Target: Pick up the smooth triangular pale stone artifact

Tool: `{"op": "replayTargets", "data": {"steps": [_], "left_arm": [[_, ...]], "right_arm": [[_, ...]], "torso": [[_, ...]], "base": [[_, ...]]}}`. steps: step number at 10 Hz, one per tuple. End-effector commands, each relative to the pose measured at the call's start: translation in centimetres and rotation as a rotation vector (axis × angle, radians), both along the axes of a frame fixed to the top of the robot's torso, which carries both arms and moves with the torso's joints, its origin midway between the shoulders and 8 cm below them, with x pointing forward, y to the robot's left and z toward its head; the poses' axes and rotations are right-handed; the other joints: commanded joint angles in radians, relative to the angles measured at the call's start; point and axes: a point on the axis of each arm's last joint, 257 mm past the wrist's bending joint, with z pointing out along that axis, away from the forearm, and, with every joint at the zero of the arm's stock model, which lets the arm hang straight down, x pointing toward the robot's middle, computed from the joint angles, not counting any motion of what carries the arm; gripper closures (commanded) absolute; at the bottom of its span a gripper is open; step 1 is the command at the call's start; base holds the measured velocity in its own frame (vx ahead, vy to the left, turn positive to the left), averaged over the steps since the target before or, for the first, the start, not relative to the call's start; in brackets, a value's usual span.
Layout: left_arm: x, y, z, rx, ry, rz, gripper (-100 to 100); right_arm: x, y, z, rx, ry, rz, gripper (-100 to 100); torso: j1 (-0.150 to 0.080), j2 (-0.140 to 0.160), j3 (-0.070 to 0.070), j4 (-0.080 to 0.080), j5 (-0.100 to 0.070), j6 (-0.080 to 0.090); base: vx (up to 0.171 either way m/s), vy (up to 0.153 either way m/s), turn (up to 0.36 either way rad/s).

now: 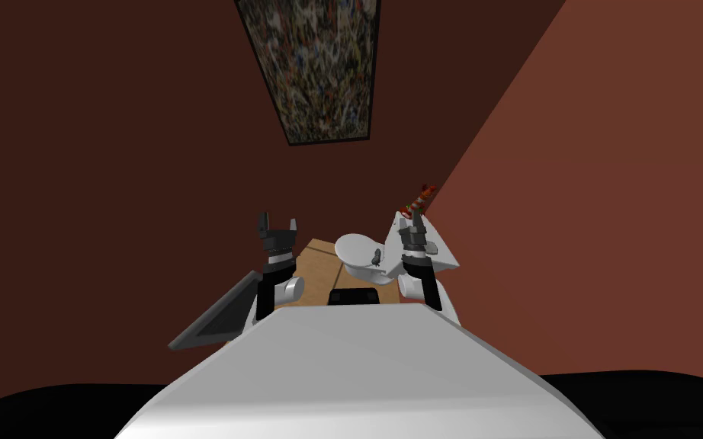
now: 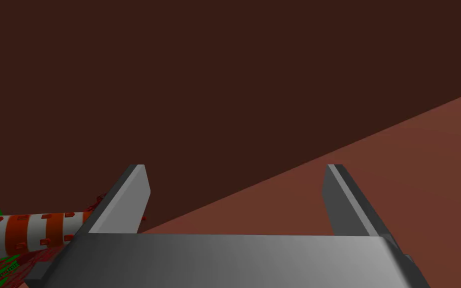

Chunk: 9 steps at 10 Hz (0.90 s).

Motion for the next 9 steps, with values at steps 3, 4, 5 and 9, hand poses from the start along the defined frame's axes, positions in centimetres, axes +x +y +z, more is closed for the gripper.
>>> {"op": "replayTargets", "data": {"steps": [3,4,5,9], "left_arm": [[0.0,0.0,0.0,0.000,0.000,0.000,0],[0.0,0.0,0.0,0.000,0.000,0.000,0],[0.0,0.0,0.0,0.000,0.000,0.000,0],[0.0,0.0,0.0,0.000,0.000,0.000,0]], "right_arm": [[0.4,0.5,-1.1,-0.150,0.040,-0.009,-100],[0.6,0.6,-1.6,-0.206,0.055,-0.021,-100],[0.8,0.6,-2.1,-0.267,0.070,-0.037,-100],[1.8,-0.1,-4.4,-0.540,0.130,-0.138,-100]], "torso": [[0.000,0.001,0.000,0.000,0.000,0.000],[0.001,0.002,0.001,0.000,0.000,0.000],[0.001,0.002,0.001,0.000,0.000,0.000],[0.002,0.004,0.002,0.001,0.000,0.000]], "base": [[-0.017,0.013,0.011],[-0.038,0.023,0.014],[-0.048,0.022,0.017],[-0.063,0.037,0.025]]}}
